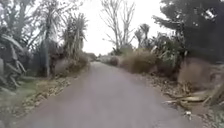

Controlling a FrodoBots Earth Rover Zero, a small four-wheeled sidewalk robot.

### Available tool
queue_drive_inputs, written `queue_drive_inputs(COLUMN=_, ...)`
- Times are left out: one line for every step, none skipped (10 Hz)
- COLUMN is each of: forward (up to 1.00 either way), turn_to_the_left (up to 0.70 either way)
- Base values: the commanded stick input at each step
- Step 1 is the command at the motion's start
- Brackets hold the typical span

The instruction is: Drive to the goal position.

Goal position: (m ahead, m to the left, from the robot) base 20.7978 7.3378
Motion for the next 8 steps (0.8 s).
queue_drive_inputs(forward=1.00, turn_to_the_left=0.00)
queue_drive_inputs(forward=1.00, turn_to_the_left=0.00)
queue_drive_inputs(forward=1.00, turn_to_the_left=0.00)
queue_drive_inputs(forward=1.00, turn_to_the_left=0.00)
queue_drive_inputs(forward=1.00, turn_to_the_left=0.00)
queue_drive_inputs(forward=1.00, turn_to_the_left=0.00)
queue_drive_inputs(forward=1.00, turn_to_the_left=0.00)
queue_drive_inputs(forward=1.00, turn_to_the_left=0.00)
